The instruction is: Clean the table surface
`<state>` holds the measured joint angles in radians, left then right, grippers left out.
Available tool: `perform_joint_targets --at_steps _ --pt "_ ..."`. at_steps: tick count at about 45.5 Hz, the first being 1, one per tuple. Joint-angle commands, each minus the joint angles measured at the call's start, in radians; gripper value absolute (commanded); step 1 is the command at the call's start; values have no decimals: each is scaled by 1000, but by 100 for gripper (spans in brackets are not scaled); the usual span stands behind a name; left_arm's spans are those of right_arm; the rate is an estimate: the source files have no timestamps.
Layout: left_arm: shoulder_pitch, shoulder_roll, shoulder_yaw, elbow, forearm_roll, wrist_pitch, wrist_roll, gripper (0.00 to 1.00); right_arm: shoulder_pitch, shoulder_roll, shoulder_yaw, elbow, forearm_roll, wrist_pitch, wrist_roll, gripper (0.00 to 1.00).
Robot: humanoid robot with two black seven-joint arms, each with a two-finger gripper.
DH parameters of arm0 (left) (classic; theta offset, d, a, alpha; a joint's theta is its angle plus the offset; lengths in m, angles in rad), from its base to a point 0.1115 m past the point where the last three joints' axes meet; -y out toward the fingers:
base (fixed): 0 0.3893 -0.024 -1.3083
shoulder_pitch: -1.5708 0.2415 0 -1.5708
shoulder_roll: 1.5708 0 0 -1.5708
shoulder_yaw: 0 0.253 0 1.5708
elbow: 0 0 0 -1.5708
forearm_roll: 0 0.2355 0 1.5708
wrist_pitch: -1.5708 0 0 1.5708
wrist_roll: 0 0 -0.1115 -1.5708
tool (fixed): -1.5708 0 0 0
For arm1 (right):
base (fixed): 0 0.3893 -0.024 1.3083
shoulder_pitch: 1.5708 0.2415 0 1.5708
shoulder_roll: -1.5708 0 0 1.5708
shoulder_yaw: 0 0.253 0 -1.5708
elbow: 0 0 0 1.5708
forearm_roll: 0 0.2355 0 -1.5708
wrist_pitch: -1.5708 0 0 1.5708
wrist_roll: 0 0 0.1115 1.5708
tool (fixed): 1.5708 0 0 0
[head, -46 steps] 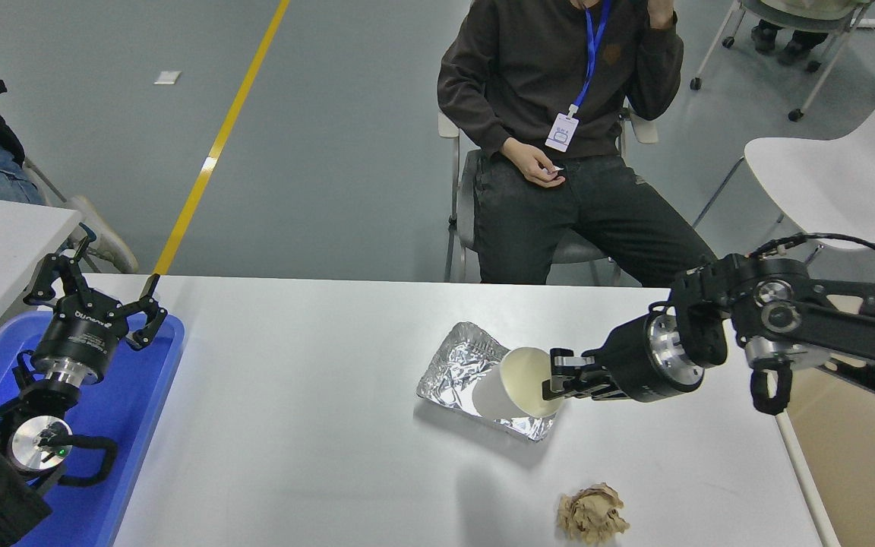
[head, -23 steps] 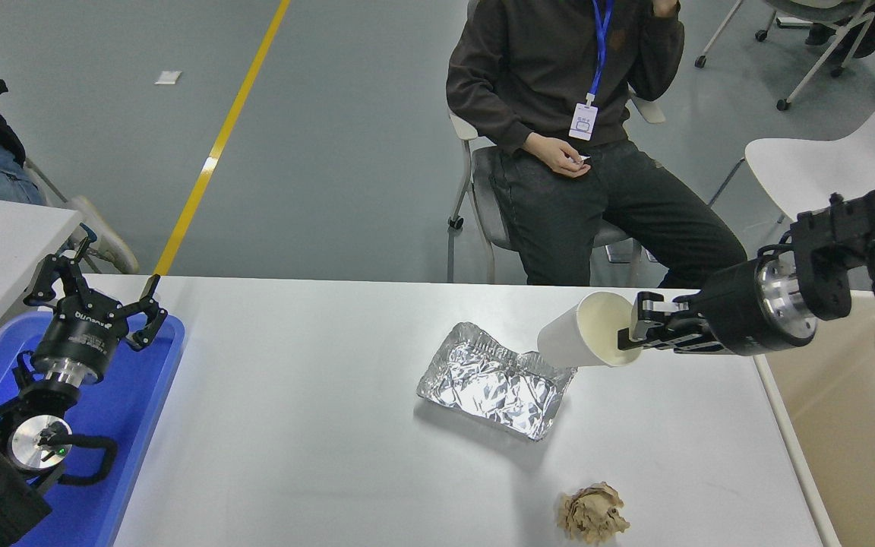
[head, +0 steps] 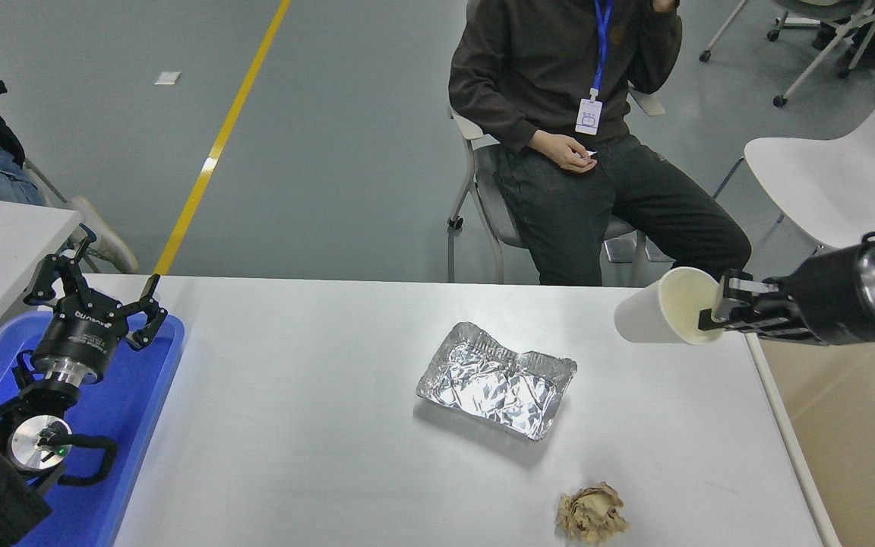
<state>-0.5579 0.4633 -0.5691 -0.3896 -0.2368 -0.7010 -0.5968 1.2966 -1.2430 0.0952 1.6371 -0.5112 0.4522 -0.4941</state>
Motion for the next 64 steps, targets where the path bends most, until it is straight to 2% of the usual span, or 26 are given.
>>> perform_joint_targets --at_steps 1,12,22,32,45,57,64 --pt "1 0 2 0 1 0 0 100 -17 -27 -5 -144 -12 -35 19 0" --pt "1 0 0 1 -1 2 0 100 -33 -18 -15 -244 -72 -67 25 0" --pt "1 0 1 0 -1 0 -1 100 -68 8 -11 -344 -139 -67 69 0" --pt "1 0 0 1 1 2 -1 100 -200 40 8 -468 -194 -67 126 0" --pt "1 0 1 1 1 0 -1 100 -276 114 11 -706 -196 -69 163 0" --pt "1 0 1 1 -1 2 -1 100 -365 166 60 -813 -199 -85 192 0" --pt "1 0 2 0 1 2 -1 100 -414 223 74 -917 -245 -139 313 0"
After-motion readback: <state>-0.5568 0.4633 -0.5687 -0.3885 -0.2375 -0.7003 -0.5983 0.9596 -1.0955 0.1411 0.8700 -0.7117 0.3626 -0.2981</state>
